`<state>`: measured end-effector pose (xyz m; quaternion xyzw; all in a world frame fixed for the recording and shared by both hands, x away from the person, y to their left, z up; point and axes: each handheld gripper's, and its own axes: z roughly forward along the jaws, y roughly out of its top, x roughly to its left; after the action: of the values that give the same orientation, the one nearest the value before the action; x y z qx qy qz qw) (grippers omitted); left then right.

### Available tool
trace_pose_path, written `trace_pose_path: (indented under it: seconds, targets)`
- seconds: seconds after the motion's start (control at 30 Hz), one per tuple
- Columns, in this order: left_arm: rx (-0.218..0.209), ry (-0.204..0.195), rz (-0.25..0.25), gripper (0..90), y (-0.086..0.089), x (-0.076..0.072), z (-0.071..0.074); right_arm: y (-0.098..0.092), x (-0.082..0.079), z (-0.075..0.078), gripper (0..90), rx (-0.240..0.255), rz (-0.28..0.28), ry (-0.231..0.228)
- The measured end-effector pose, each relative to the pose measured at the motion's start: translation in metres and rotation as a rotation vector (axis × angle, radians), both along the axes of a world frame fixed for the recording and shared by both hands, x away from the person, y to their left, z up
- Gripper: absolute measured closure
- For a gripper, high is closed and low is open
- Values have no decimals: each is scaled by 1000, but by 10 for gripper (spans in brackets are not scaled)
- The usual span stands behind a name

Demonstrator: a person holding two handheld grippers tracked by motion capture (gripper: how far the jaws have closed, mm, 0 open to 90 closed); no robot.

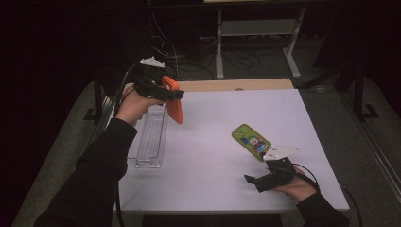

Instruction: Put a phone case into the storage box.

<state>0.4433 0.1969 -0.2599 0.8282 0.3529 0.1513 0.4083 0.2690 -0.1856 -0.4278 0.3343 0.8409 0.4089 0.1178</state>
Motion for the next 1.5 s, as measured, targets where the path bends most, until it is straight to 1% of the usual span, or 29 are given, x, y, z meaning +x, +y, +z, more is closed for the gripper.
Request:
trace_pose_path:
  seconds: [0.07,0.1,0.13,0.17,0.23,0.3,0.37,0.53,0.67,0.8,0.87,0.9,0.97,1.0,1.03,1.1,1.13,1.17,1.2,1.27,1.3,1.37,1.43,1.47,1.5]
  targets:
    - [7,-3,24,157,6,5,4,-1,0,0,3,0,-1,-5]
    - [12,-9,28,157,8,7,5,-2,0,0,3,1,1,-6]
    - [11,-12,53,157,10,11,6,-3,-1,0,3,0,-1,-6]
    - [20,-13,70,156,12,13,6,-3,-1,1,3,2,-4,-4]
    - [24,-15,91,156,14,17,6,-4,-1,1,3,4,-4,-6]
    - [39,-14,125,156,18,23,6,-4,-2,1,3,7,-10,2]
    - [50,-18,151,156,21,28,5,-5,-2,1,3,9,-10,-1]
    - [86,-23,269,156,26,41,-2,-5,-2,1,3,2,3,-15]
    - [103,-35,345,156,30,49,-7,-5,-2,2,3,8,7,-14]
    - [109,-28,441,155,36,57,-13,-5,-2,2,3,4,7,-17]
    - [103,-23,488,155,37,60,-15,-6,-3,2,3,6,5,-13]
    - [106,-24,507,155,38,62,-17,-6,-3,2,3,6,5,-14]
    - [102,-13,531,155,38,64,-21,-6,-2,3,3,4,9,-20]
    - [100,-14,554,155,36,65,-24,-5,-2,3,3,5,9,-19]
    - [121,-10,559,155,36,66,-27,-5,-2,3,3,4,10,-19]
    - [138,-3,590,154,35,68,-33,-5,-2,3,3,3,16,-24]
    - [137,-2,603,153,36,69,-37,-4,-3,3,3,4,17,-23]
    - [128,6,603,153,36,69,-41,-4,-3,4,3,12,9,-11]
    - [111,11,613,152,35,70,-45,-4,-3,3,3,6,18,-23]
    - [130,24,613,151,36,71,-51,-5,-2,2,3,5,18,-23]
    - [125,22,619,150,36,71,-53,-5,-3,2,3,5,15,-21]
    - [150,34,619,149,37,72,-58,-5,-2,3,3,7,14,-21]
    - [158,39,620,149,37,73,-62,-5,-2,3,3,13,11,-17]
    - [160,34,618,148,37,74,-65,-5,-2,3,3,13,11,-18]
    - [176,35,625,148,37,74,-67,-5,-2,3,3,9,15,-21]
